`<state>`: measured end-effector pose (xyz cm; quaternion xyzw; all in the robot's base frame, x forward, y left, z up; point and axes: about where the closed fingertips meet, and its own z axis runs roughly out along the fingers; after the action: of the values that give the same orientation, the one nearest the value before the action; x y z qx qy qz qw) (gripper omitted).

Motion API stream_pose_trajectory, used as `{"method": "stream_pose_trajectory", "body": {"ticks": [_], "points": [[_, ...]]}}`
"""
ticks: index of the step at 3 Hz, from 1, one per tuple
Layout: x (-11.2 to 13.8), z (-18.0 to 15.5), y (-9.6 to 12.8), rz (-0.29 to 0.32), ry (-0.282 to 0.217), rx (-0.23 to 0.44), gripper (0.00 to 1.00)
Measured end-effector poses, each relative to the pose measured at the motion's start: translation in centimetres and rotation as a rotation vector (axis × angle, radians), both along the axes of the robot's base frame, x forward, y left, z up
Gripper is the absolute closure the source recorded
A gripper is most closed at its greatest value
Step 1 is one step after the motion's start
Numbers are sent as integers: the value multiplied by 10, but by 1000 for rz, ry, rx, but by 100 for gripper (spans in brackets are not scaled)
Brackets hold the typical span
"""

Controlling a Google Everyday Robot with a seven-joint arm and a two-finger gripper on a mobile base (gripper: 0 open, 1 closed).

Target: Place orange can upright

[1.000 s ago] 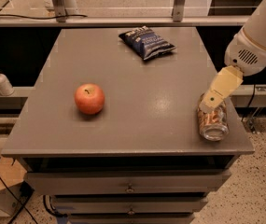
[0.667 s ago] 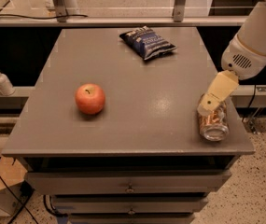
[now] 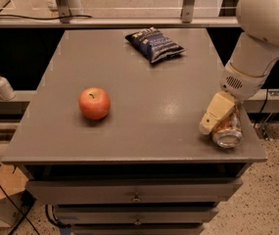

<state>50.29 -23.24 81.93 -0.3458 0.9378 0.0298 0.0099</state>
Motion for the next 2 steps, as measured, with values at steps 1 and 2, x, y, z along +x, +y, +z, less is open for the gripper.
{"method": "stream_pose_trajectory", "body": {"ticks": [1, 2], "points": [[-3, -10, 1, -40, 41, -32, 18], [-1, 5, 5, -51, 15, -53, 42]]}}
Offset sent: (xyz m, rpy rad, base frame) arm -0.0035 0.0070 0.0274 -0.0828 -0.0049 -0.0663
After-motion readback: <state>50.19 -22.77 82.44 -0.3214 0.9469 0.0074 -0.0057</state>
